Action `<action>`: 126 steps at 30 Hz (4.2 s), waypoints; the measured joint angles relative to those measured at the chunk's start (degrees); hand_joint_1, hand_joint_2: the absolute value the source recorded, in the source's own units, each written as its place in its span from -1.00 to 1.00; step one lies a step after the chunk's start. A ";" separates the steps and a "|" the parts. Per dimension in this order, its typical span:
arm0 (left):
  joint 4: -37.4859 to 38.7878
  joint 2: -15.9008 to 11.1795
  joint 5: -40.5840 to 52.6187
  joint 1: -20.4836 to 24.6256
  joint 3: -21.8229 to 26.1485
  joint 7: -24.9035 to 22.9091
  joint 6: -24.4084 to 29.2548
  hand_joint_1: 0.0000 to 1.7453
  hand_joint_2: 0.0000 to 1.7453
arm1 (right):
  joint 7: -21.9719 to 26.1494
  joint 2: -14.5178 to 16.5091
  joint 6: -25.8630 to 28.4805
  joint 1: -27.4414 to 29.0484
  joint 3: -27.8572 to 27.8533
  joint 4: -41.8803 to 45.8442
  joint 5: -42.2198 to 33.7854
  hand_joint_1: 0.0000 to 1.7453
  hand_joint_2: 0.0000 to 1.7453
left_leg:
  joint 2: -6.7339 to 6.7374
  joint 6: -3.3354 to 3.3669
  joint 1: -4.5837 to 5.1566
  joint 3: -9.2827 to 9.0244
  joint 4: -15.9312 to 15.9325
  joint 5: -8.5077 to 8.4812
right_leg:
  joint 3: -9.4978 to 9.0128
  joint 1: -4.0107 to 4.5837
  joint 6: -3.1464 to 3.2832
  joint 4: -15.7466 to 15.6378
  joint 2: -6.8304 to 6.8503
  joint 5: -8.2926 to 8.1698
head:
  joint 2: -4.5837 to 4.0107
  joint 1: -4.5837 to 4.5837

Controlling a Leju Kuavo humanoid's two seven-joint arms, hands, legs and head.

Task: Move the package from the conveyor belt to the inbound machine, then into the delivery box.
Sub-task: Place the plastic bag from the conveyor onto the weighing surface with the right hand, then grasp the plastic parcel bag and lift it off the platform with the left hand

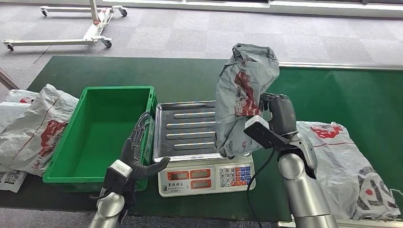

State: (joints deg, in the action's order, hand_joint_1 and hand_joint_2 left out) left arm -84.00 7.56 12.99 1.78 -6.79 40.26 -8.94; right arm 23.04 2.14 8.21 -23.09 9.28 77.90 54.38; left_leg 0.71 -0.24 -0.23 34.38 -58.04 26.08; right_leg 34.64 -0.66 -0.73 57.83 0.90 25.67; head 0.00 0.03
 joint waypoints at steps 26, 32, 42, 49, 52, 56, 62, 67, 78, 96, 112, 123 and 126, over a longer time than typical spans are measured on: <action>-1.42 -0.09 -0.44 -1.03 0.00 0.00 0.52 -1.00 1.00 | -2.68 0.09 0.22 0.81 12.11 2.99 -0.75 -1.00 1.00 | 0.00 0.00 -0.01 0.00 0.00 0.00 | -0.01 -0.01 0.00 0.00 0.00 0.00 | 0.00 0.00; -1.84 -0.19 -0.49 -1.56 0.01 0.00 0.48 -1.00 1.00 | -3.10 0.09 0.37 0.99 12.16 2.99 -0.70 -1.00 1.00 | 0.00 0.00 -0.01 0.00 0.00 0.00 | 0.00 -0.01 0.00 0.00 0.00 0.01 | 0.00 -0.01; -1.81 -0.39 -0.49 -1.61 -0.01 0.00 0.21 -1.00 1.00 | -4.15 0.10 -9.29 1.84 11.39 2.96 -14.55 -1.00 1.00 | 0.00 0.00 -0.01 -0.01 0.00 0.00 | 0.01 -0.01 0.01 0.00 -0.01 0.01 | 0.00 -0.01; -1.54 -0.39 -0.39 -1.55 -0.01 0.00 0.44 -1.00 1.00 | -6.79 0.46 -25.03 0.83 7.48 -1.02 -36.77 -1.00 1.00 | 0.00 0.00 -0.01 0.00 0.00 0.00 | 0.00 -0.02 0.01 0.00 -0.01 0.01 | 0.00 0.00; -1.32 -0.37 -0.25 -1.38 -0.01 0.00 0.42 -1.00 1.00 | -6.30 0.46 -26.76 -0.11 6.61 -3.44 -39.93 -1.00 1.00 | 0.00 0.00 -0.01 0.00 0.00 0.00 | 0.00 -0.02 0.01 0.00 -0.01 0.00 | -0.01 0.00; -1.25 -0.30 0.38 -1.37 -0.01 0.00 0.17 -1.00 1.00 | -4.27 0.51 -24.52 -0.74 5.77 -4.85 -40.53 -1.00 1.00 | 0.00 0.00 -0.01 0.00 0.00 0.00 | 0.00 -0.01 0.01 0.00 0.00 0.00 | 0.00 -0.01; -1.55 0.20 1.64 -1.85 0.02 0.00 -1.15 -1.00 1.00 | -0.80 0.67 -0.06 0.39 4.61 0.10 -23.53 -1.00 1.00 | 0.00 0.01 0.00 0.01 0.00 0.01 | 0.02 -0.02 0.01 0.00 0.00 0.02 | 0.00 0.00; -1.09 0.92 3.82 -1.66 0.03 -0.02 -0.93 -1.00 1.00 | -0.58 0.79 21.11 3.67 3.57 8.15 -7.50 -1.00 1.00 | 0.00 0.03 0.00 0.00 0.00 0.06 | 0.03 -0.03 -0.01 -0.01 0.00 0.05 | 0.00 0.00; 0.86 2.06 13.86 0.36 -1.23 -2.25 1.93 -1.00 1.00 | 6.24 8.92 31.77 9.61 -7.60 17.38 13.15 -1.00 1.00 | 0.02 -0.02 -0.01 -0.02 0.00 0.06 | 0.03 0.01 0.02 -0.01 -0.01 0.06 | 0.00 -0.01; 21.04 1.68 20.55 12.32 -11.85 -3.64 -2.01 -1.00 1.00 | 12.35 13.81 31.74 13.16 -13.85 9.95 1.32 -1.00 1.00 | 0.02 0.00 0.01 -0.02 0.00 0.06 | 0.04 -0.05 0.01 -0.01 -0.02 0.05 | 0.00 0.00; 30.55 2.81 20.53 16.45 -16.67 -2.03 -1.34 0.98 1.00 | 9.71 13.86 31.74 14.08 -14.15 8.18 1.61 -1.00 1.00 | 0.01 0.00 0.01 -0.02 0.00 0.07 | 0.01 -0.05 0.01 -0.01 -0.03 0.05 | 0.00 0.00; 31.36 3.04 19.37 17.86 -16.82 -2.16 -1.34 1.00 1.00 | 8.40 13.86 31.74 14.20 -14.15 7.68 2.32 -1.00 1.00 | 0.01 0.00 0.01 -0.03 0.00 0.08 | 0.00 -0.05 0.01 -0.01 -0.04 0.05 | 0.00 0.00; 31.33 3.04 18.80 17.93 -16.82 -2.17 -1.01 1.00 1.00 | 8.07 13.85 31.74 14.24 -14.15 7.48 2.44 -1.00 1.00 | 0.01 0.00 0.01 -0.03 0.00 0.08 | 0.01 -0.05 0.01 -0.01 -0.04 0.06 | 0.00 0.00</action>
State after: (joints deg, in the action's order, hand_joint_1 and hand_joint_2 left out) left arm -52.66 10.60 31.80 19.71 -23.61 38.09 -9.95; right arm 31.11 15.99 39.95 -8.85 -4.87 85.38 56.82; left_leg 0.72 -0.25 -0.23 34.35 -58.03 26.16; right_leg 34.64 -0.71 -0.72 57.83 0.86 25.72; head 0.00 0.03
